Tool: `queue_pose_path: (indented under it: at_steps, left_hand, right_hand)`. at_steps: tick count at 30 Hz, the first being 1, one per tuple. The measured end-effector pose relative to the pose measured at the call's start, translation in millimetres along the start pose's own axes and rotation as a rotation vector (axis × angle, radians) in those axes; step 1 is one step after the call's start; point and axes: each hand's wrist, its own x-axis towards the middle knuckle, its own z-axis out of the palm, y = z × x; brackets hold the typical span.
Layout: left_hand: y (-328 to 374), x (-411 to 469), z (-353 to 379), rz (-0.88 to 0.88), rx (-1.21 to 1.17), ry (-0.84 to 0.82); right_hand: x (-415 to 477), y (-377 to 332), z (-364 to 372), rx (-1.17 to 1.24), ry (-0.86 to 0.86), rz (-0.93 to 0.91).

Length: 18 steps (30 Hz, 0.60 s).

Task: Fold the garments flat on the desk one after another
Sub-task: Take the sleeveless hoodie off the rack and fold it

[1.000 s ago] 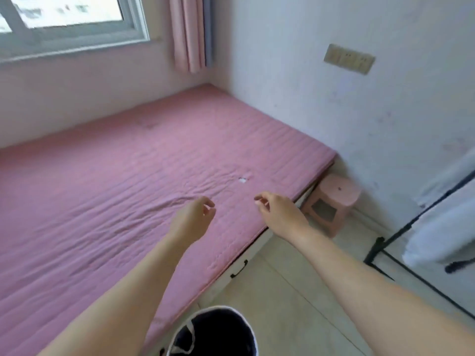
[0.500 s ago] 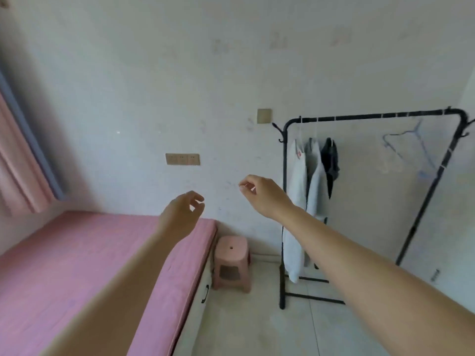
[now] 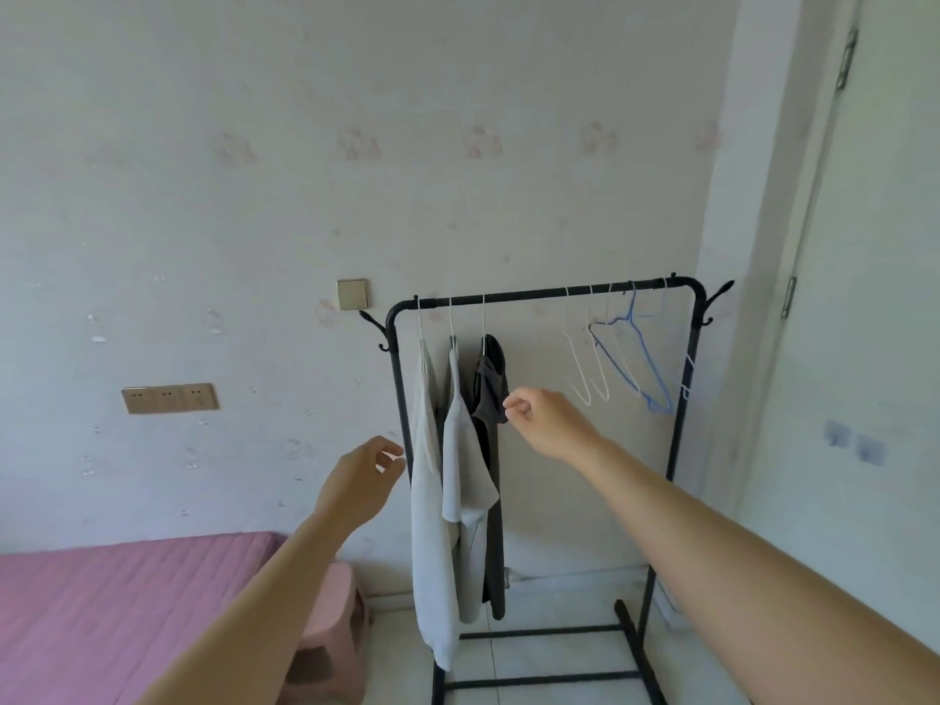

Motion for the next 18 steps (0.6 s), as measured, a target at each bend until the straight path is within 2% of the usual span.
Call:
queue_pose_path:
  at_steps: [7, 18]
  left_hand:
    - [15, 76, 50, -0.035, -0.036, -0.04]
    - [6, 252, 110, -0.029, -0.203, -0.153]
  right_hand:
    - [76, 66, -15, 0.005, 0.005, 0.049]
    - [225, 115, 13, -0.004, 0.046, 0.097]
